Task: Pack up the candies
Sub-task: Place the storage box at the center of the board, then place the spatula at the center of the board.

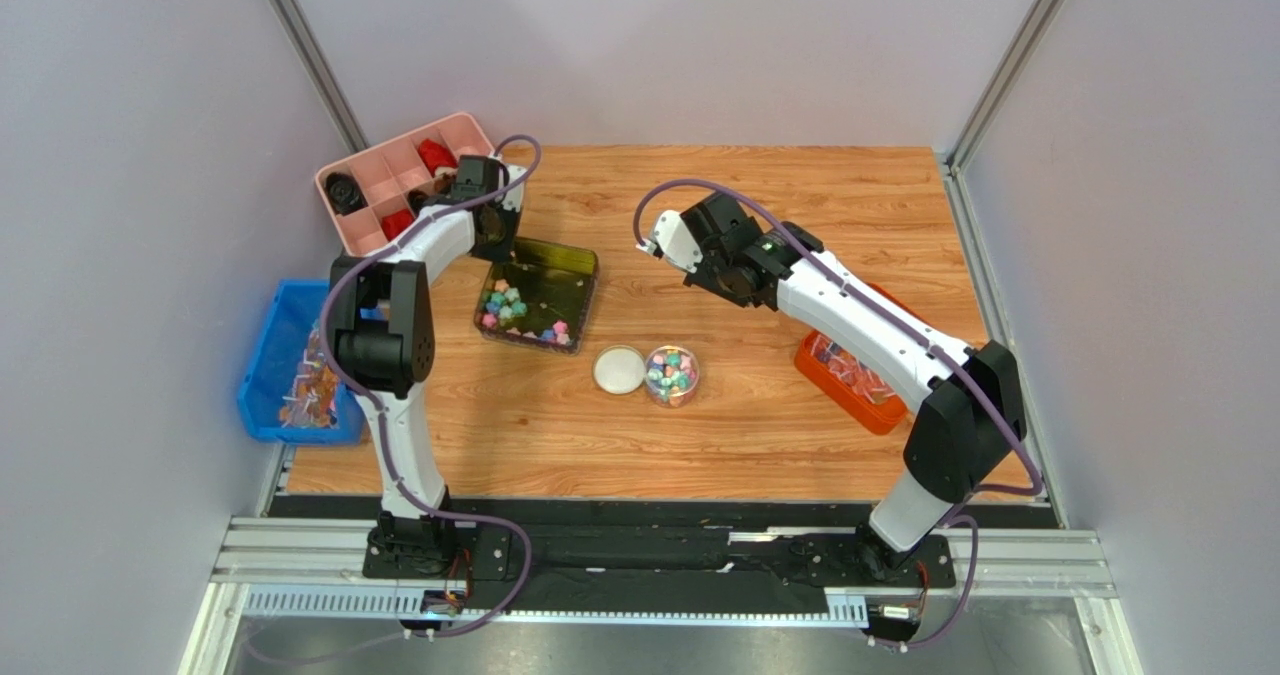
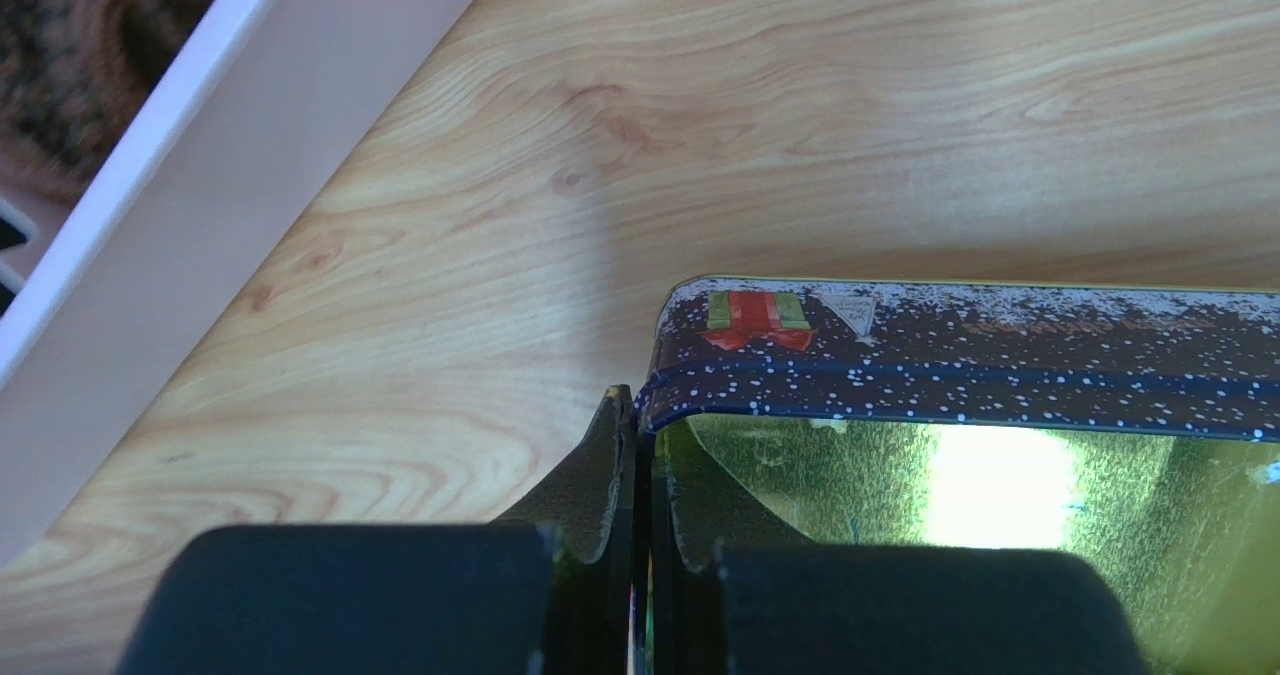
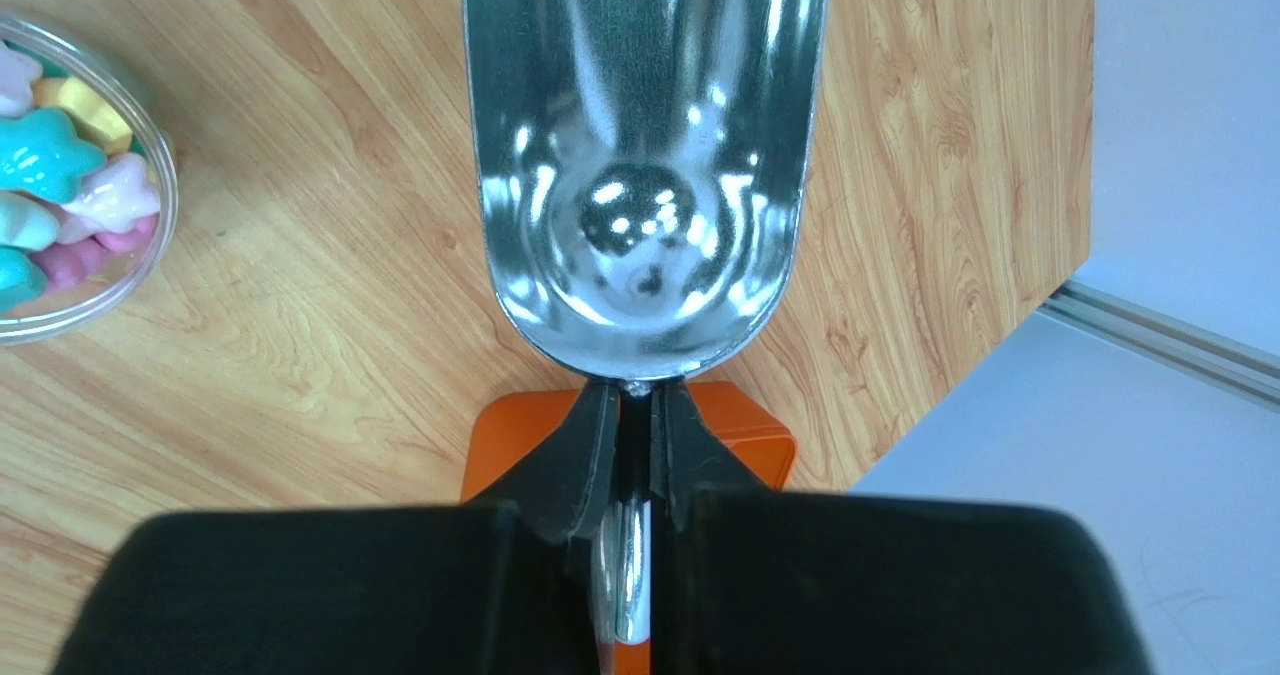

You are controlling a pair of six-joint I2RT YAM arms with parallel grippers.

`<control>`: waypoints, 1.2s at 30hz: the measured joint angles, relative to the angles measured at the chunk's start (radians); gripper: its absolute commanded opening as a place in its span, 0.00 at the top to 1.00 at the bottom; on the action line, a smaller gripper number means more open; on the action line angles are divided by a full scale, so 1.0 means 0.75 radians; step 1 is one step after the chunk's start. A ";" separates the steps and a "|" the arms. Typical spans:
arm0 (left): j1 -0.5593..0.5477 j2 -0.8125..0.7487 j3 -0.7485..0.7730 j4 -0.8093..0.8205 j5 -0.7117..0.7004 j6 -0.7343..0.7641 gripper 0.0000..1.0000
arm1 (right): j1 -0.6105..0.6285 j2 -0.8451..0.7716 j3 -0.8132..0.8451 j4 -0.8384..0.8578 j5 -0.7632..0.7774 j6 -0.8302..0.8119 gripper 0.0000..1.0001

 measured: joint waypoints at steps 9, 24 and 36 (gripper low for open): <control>0.001 0.267 0.398 -0.211 0.076 -0.003 1.00 | 0.000 0.024 0.001 0.037 -0.010 0.027 1.00; -0.080 0.629 1.063 -0.493 0.048 -0.022 0.87 | 0.000 0.032 0.001 0.080 -0.013 0.045 1.00; -0.154 0.711 1.236 -0.546 -0.030 -0.034 0.59 | 0.012 0.032 0.001 0.092 -0.013 0.062 1.00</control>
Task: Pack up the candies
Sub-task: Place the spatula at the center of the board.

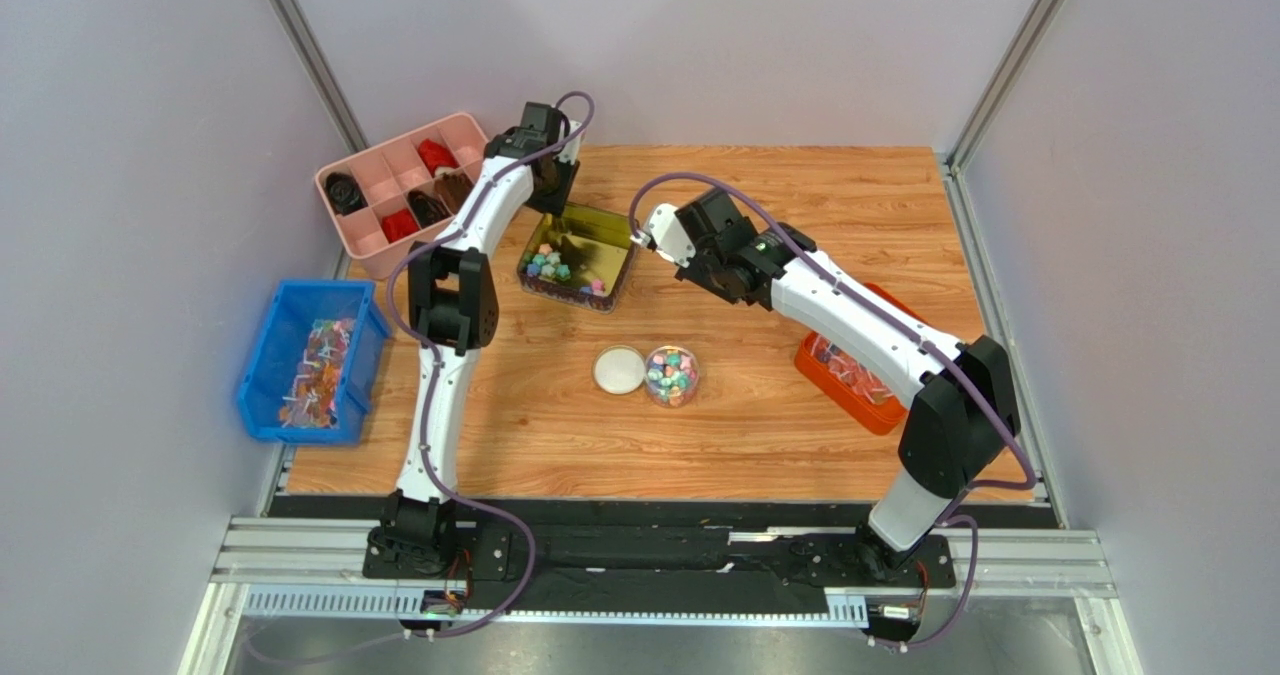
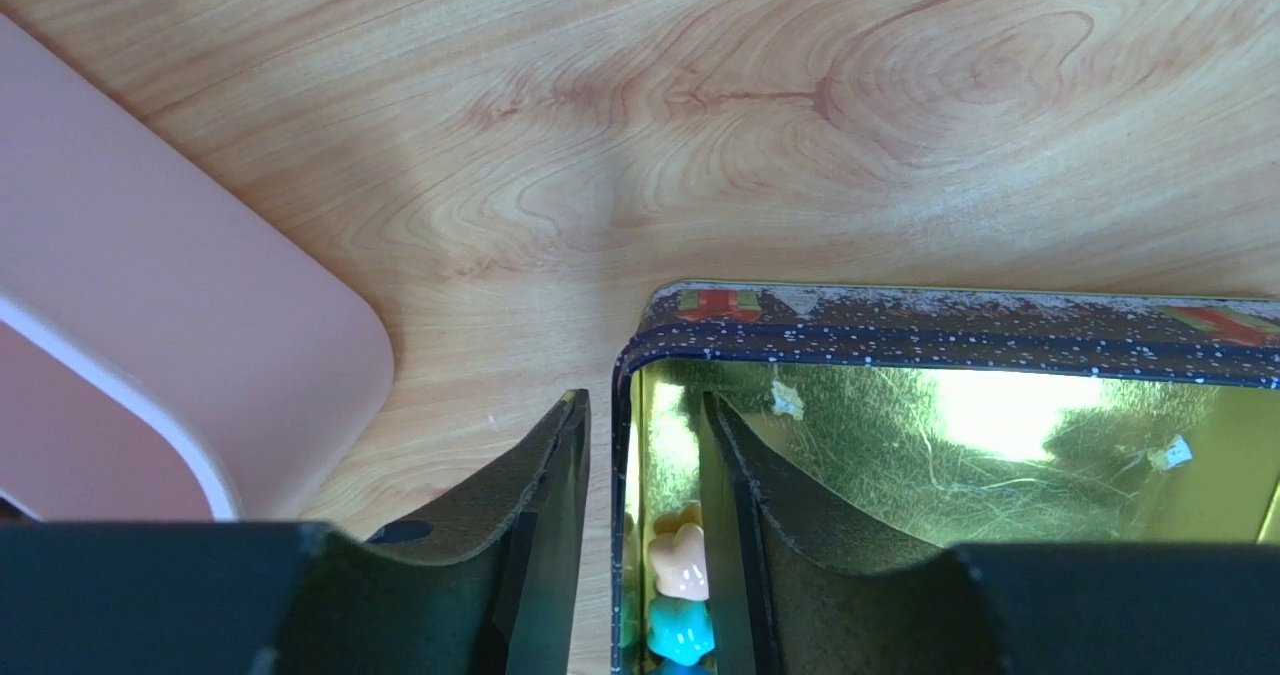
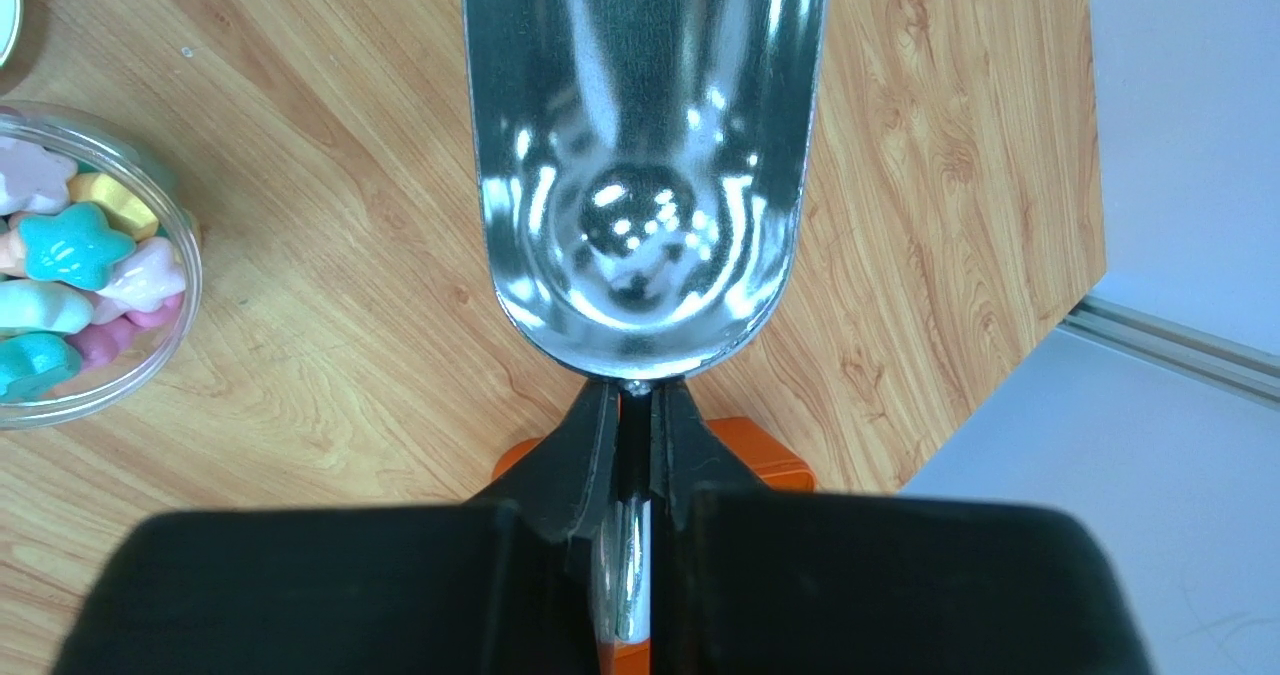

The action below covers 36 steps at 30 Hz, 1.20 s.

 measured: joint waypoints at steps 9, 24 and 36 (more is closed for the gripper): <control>0.006 -0.007 -0.009 0.015 -0.046 -0.005 0.46 | 0.034 -0.002 -0.012 0.022 -0.006 -0.001 1.00; 0.081 -0.647 -0.542 0.132 0.026 0.016 0.16 | 0.137 0.048 0.012 0.027 -0.023 -0.004 1.00; 0.468 -1.267 -1.327 0.342 0.097 0.083 0.01 | 0.417 0.469 0.493 0.001 -0.134 0.032 0.99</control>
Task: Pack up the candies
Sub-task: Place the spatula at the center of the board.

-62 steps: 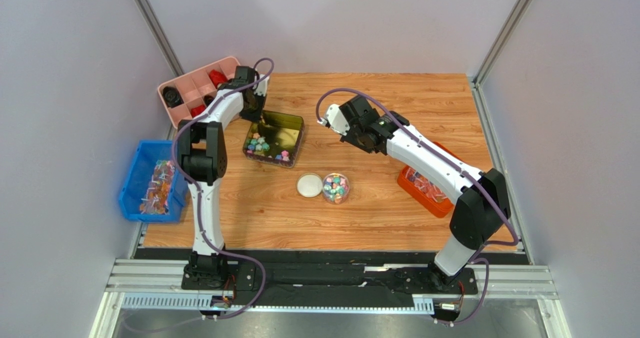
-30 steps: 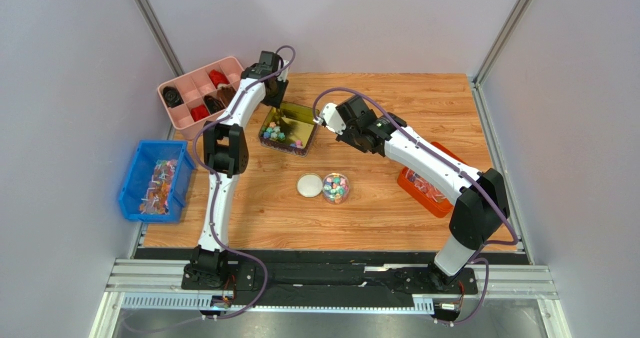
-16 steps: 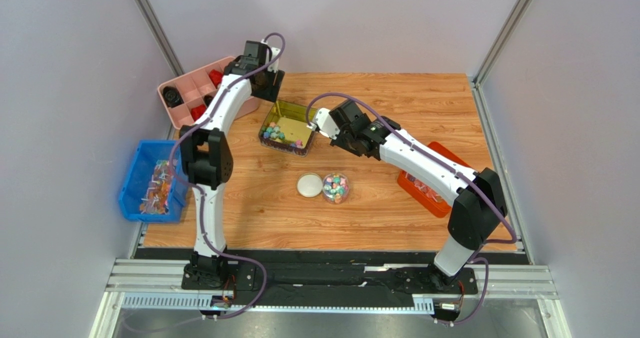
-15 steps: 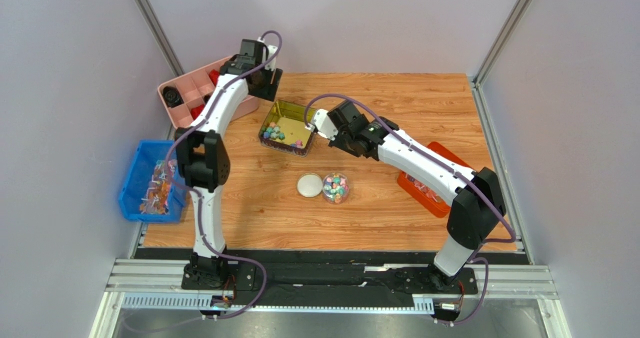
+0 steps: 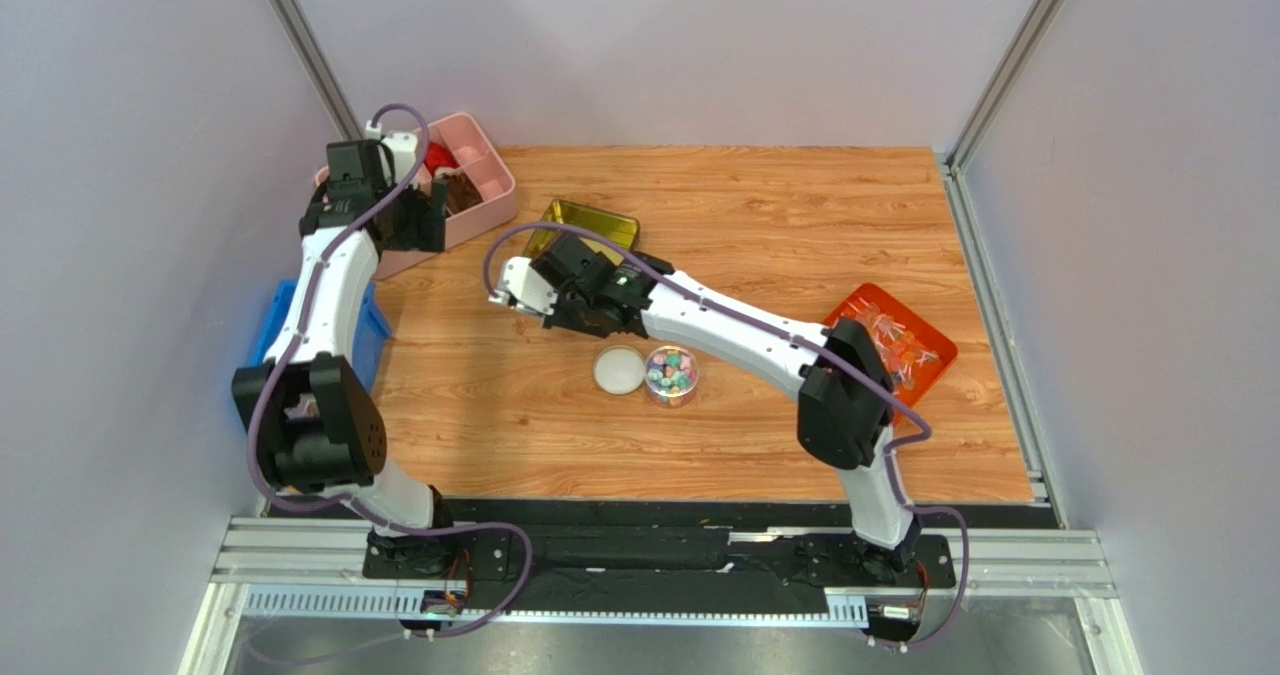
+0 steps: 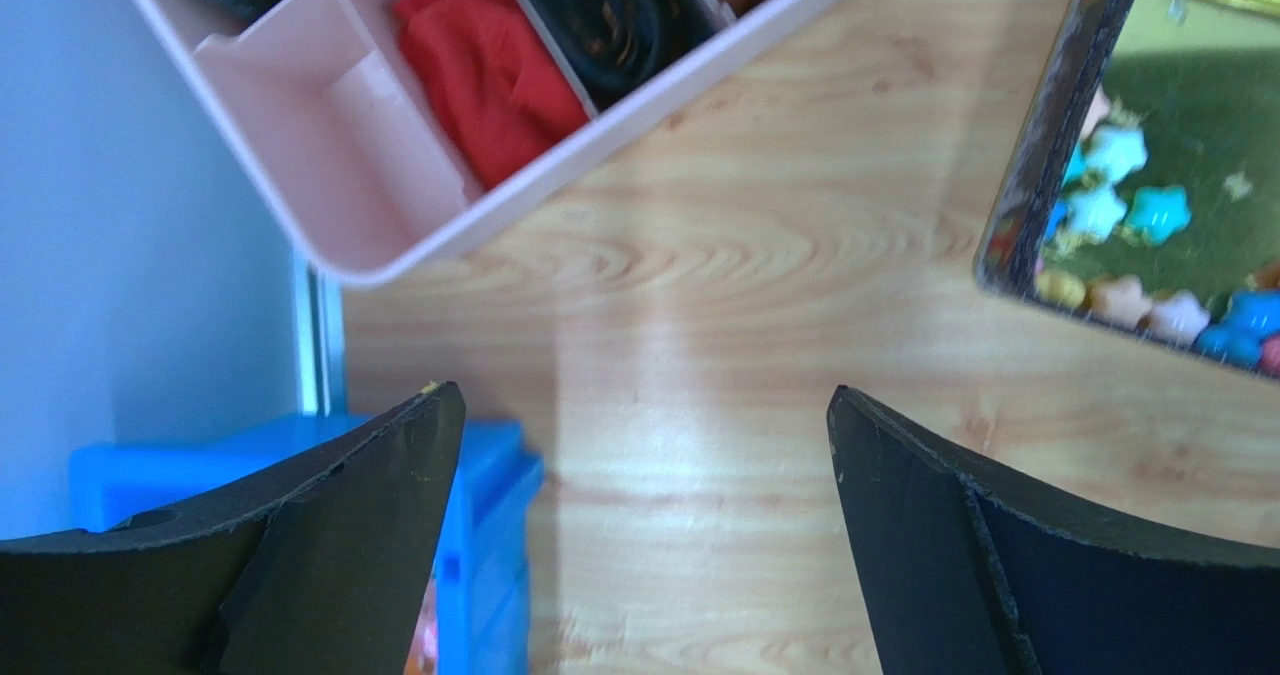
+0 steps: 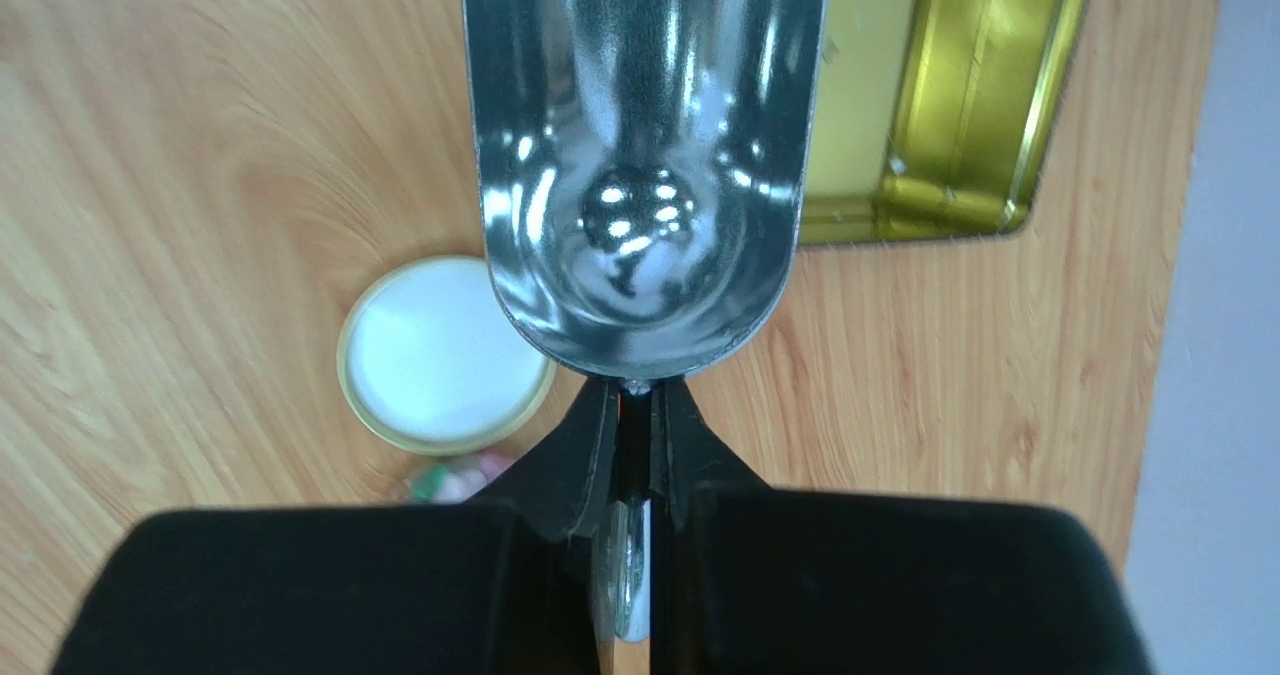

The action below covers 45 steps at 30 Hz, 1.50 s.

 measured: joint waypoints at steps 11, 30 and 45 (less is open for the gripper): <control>0.229 -0.411 -0.271 0.100 0.117 0.043 0.01 | 0.103 0.332 0.242 -0.016 -0.102 0.066 0.92; 0.288 -0.492 -0.419 0.127 0.211 0.042 0.01 | 0.115 0.527 0.374 -0.003 -0.224 0.147 0.75; 0.289 -0.500 -0.442 0.137 0.228 0.041 0.01 | 0.122 0.647 0.572 0.027 -0.197 0.178 0.57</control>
